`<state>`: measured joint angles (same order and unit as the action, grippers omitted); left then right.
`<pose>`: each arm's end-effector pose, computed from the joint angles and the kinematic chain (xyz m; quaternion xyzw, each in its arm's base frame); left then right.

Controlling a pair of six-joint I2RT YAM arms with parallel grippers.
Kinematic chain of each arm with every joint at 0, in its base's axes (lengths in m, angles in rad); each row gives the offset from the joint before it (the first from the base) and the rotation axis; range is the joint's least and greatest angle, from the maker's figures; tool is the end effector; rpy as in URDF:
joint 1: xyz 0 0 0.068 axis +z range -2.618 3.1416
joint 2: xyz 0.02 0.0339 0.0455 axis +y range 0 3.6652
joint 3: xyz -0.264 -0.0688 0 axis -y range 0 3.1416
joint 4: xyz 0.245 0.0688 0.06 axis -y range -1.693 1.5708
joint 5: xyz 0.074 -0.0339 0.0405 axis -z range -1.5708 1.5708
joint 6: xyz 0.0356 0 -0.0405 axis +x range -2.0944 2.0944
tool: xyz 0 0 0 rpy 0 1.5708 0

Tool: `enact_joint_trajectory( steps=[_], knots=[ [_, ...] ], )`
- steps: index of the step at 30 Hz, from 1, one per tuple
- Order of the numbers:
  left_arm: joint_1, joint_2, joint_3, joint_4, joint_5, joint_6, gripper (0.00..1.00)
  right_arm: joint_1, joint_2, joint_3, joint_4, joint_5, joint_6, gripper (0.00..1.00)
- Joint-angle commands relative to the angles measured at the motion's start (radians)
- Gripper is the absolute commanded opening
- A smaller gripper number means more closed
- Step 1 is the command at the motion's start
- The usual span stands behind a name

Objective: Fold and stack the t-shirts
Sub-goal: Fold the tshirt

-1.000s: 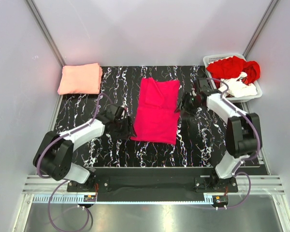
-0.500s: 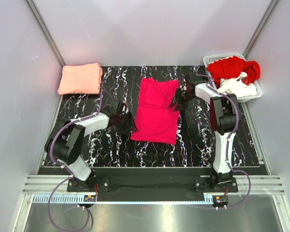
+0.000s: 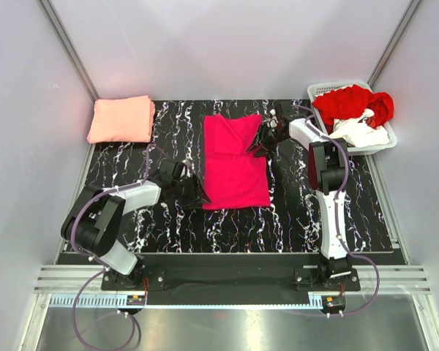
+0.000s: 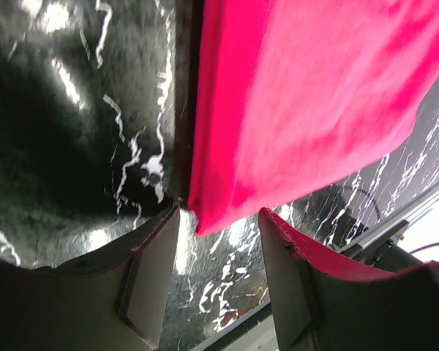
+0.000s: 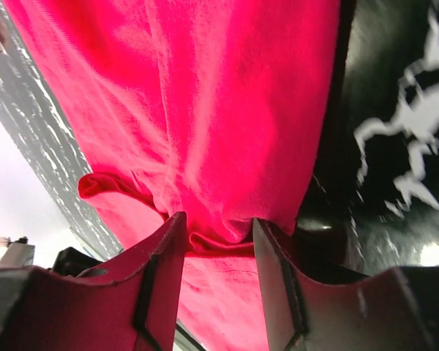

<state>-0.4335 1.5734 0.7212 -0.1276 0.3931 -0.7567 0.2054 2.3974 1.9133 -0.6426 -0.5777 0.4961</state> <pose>0.2544 -0.1328 0.1438 -0.0948 0.9352 -0.3148 0.1318 0.4890 0.1217 0.1377 0.0734 0.9343 0.3335 0.1028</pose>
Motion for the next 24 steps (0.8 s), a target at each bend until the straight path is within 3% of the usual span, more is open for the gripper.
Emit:
enact_joint_trajectory(
  steps=[1,7,13,18,24],
  knots=[
    [-0.002,-0.042,-0.023,-0.035,0.0,0.0,0.54,0.002,0.02,0.084,-0.012,-0.054,-0.04,0.5],
    [-0.002,-0.133,0.003,-0.151,-0.072,0.039,0.54,-0.009,-0.11,0.095,-0.032,0.025,-0.029,0.67],
    [-0.002,-0.173,-0.006,-0.153,-0.089,0.019,0.54,-0.012,-0.312,0.054,-0.031,0.071,0.009,0.74],
    [-0.002,-0.188,-0.071,-0.058,-0.066,-0.045,0.54,-0.037,-0.585,-0.348,0.07,0.113,0.03,0.69],
    [-0.004,-0.168,-0.118,0.02,-0.051,-0.096,0.53,-0.043,-0.773,-0.715,0.086,0.139,-0.008,0.67]
  ],
)
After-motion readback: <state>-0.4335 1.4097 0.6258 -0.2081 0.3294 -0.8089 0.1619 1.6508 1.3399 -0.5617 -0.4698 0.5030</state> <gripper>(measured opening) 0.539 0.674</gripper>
